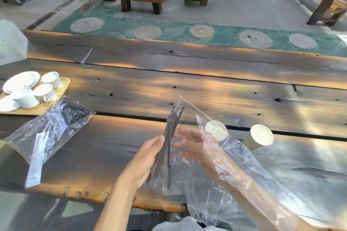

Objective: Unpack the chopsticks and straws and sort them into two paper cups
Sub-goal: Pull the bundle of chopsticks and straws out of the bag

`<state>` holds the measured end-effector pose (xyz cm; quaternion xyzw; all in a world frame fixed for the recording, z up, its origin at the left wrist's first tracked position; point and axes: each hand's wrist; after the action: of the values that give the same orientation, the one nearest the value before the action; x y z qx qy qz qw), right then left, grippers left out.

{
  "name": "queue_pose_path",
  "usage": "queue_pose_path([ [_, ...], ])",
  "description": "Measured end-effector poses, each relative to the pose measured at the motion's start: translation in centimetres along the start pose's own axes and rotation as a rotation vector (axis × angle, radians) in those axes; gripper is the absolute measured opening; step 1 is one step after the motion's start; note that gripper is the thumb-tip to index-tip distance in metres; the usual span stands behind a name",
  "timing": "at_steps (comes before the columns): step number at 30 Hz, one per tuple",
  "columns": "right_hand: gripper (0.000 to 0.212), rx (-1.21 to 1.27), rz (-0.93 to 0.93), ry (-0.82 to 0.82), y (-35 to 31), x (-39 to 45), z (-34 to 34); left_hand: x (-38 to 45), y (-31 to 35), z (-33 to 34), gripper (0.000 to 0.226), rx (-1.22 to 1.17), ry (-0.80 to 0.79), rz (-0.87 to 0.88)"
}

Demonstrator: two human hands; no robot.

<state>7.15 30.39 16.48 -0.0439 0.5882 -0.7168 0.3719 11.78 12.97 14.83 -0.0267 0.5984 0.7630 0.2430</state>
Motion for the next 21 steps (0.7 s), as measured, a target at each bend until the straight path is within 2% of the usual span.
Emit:
queue_pose_path([
  [3,0.022,0.035,0.032,-0.067,0.4,0.5,0.7,0.0,-0.3,0.2,0.038,-0.055,0.08,-0.007],
  [5,0.018,0.075,-0.026,0.04,1.3,0.7,1.0,0.2,-0.5,0.4,0.033,-0.047,0.116,0.004],
  [7,0.049,0.103,-0.065,0.091,2.7,1.1,0.5,0.5,-0.7,0.6,0.025,-0.027,0.206,0.029],
  [9,0.053,0.168,-0.053,0.067,2.9,1.0,0.3,0.8,-1.0,0.5,0.014,-0.039,0.324,0.045],
  [10,0.047,0.2,-0.054,0.045,2.9,1.0,0.2,0.8,-1.1,0.5,0.01,-0.055,0.361,0.046],
  [12,0.014,0.238,-0.034,0.026,2.8,0.9,0.2,0.9,-1.4,0.4,0.009,-0.073,0.387,0.047],
  [16,0.013,0.167,0.078,-0.047,2.3,1.3,0.4,0.8,-1.5,0.9,0.01,-0.043,0.356,0.045],
  [18,0.009,0.239,0.042,-0.134,2.2,1.0,0.1,0.9,-1.6,1.0,0.01,-0.002,0.347,0.035],
  [21,0.004,0.372,0.042,-0.111,2.6,1.0,0.1,0.8,-1.6,1.2,0.009,0.003,0.344,0.057],
])
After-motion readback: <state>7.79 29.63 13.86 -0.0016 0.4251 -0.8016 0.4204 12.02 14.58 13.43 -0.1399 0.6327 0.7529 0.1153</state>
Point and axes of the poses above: each hand's wrist, its own x-axis towards the middle knuckle, its own z-axis out of the palm, y = z × x, and after that the axes turned 10 degrees about -y, right-handed
